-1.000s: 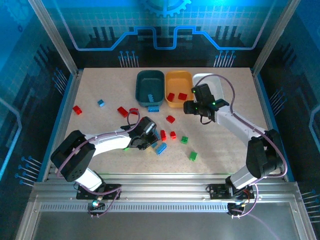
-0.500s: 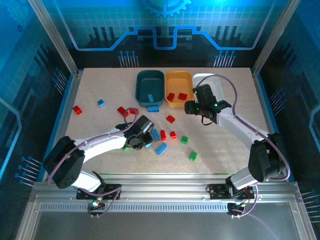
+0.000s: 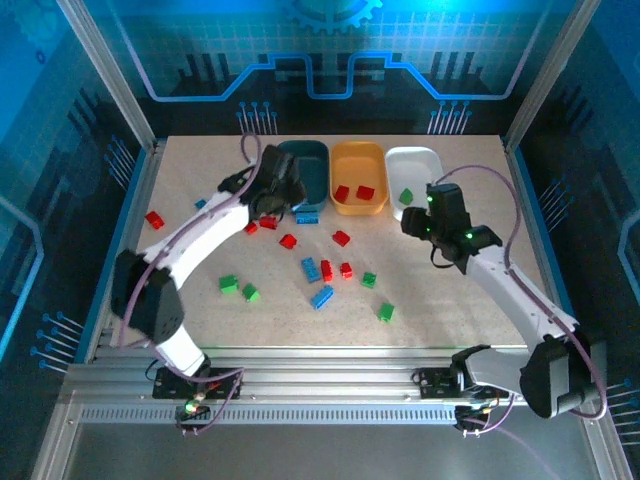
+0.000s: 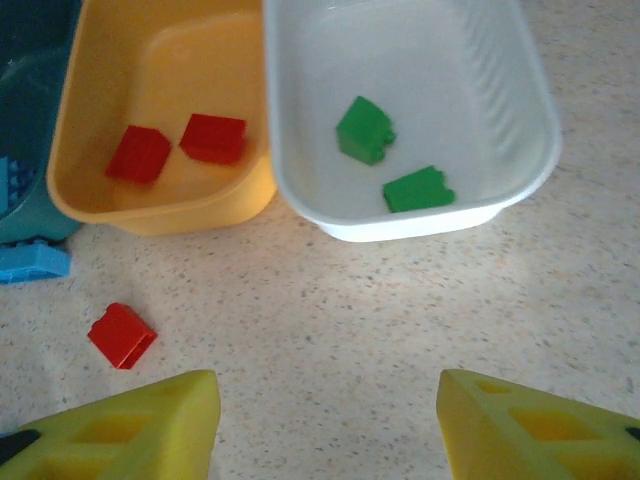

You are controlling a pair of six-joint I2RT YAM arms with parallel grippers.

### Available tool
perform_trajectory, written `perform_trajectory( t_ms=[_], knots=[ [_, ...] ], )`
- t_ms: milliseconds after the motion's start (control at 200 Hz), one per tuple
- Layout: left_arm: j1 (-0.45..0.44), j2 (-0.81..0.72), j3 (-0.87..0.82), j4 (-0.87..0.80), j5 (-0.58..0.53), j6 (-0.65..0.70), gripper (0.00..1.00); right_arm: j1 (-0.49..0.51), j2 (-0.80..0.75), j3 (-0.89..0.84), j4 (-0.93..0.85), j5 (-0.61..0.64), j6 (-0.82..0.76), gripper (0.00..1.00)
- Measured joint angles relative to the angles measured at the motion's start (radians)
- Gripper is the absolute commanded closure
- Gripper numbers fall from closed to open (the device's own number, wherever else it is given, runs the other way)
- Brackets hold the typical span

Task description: Sort the legos into containers by color

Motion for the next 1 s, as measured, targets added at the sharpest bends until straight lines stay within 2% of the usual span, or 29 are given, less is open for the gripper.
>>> perform_trajectory(
  t_ms=[155,285,440,490,575,685,850,925,1000],
  knots=[
    [0.031,0.294,0.297,-0.048,0.031,0.08,0.69,-0.03,-0.031,-0.077,-0.005,-0.042,0.019,0.39],
    [0.061,0.513,0.543,-0.119,0.083,0.121,0.65,-0.027,-0.031,-0.087,-0.023,-0.101,0.026,0.39],
    [0.097,0.645,0.697,-0.183,0.114,0.135,0.57,0.039,-0.01,-0.086,-0.034,-0.14,0.022,0.36],
    [0.106,0.653,0.703,-0.197,0.122,0.135,0.49,0.073,0.006,-0.084,-0.039,-0.152,0.019,0.35],
    [0.124,0.656,0.707,-0.211,0.148,0.137,0.27,0.135,0.044,-0.072,-0.049,-0.15,0.017,0.35],
    [0.146,0.657,0.724,-0.21,0.225,0.151,0.12,0.206,0.098,-0.033,-0.071,-0.15,0.017,0.35],
    [0.163,0.613,0.694,-0.185,0.294,0.186,0.05,0.293,0.179,0.063,-0.084,-0.135,0.006,0.37],
    [0.163,0.514,0.581,-0.146,0.324,0.196,0.03,0.348,0.244,0.113,-0.084,-0.127,-0.006,0.43],
    [0.163,0.351,0.393,-0.076,0.348,0.2,0.01,0.395,0.312,0.146,-0.083,-0.117,-0.016,0.49]
  ],
)
